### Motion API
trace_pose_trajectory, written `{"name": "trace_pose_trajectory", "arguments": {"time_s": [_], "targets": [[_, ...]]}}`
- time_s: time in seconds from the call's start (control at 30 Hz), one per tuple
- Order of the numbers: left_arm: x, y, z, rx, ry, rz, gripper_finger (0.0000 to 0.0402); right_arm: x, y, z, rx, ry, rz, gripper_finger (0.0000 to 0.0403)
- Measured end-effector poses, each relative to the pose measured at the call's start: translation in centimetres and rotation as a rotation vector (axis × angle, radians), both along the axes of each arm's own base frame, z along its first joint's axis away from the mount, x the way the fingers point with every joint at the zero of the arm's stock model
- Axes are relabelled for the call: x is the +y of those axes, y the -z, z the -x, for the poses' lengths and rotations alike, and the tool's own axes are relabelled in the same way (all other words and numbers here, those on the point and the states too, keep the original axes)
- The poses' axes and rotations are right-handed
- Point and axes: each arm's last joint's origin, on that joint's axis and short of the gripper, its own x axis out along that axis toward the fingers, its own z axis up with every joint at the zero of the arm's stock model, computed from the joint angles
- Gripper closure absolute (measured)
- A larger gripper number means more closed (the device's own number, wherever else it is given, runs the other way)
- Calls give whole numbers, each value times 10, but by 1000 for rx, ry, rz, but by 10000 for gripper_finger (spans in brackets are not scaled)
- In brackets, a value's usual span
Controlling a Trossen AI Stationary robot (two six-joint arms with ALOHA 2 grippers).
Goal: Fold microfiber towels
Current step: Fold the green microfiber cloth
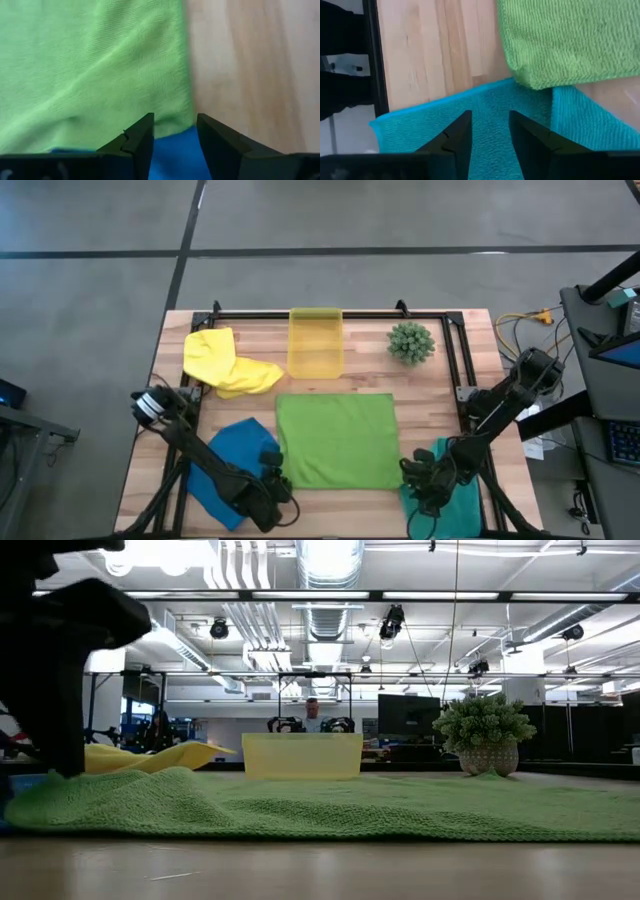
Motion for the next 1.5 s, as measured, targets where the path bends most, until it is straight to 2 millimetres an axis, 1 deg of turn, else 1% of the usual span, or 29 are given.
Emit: {"name": "trace_pose_trajectory", "arguments": {"time_s": [0.1, 0.37, 0.6, 0.7, 0.8, 0.9, 0.93, 1.03, 1.2, 1.37, 1.5], "targets": [[2, -3, 2, 14, 36, -24, 266, 1, 0, 1, 5, 13, -8, 286], [5, 4, 5, 69, 246, -112, 266, 1, 0, 0, 11, 39, -22, 296], [5, 4, 0, 62, 418, -175, 266, 4, -2, -2, -11, 45, -57, 303], [10, 6, -3, 86, 469, -193, 282, 5, -3, -3, -24, 36, -66, 306], [15, 13, -5, 129, 478, -170, 325, 6, -4, -3, -36, 29, -72, 309], [17, 15, -7, 154, 481, -133, 380, 6, -4, -4, -39, 29, -77, 310], [17, 15, -7, 155, 481, -130, 390, 6, -4, -4, -40, 29, -79, 309], [18, 13, -7, 154, 476, -128, 394, 7, -5, -4, -46, 27, -86, 311], [19, 0, -5, 124, 472, -112, 400, 10, -7, -5, -106, -21, -71, 318], [19, -3, -4, 115, 472, -106, 401, 19, -12, -4, -307, -202, 15, 312], [19, -3, -4, 110, 430, -85, 401, 19, -7, -3, -330, -261, 100, 294]]}}
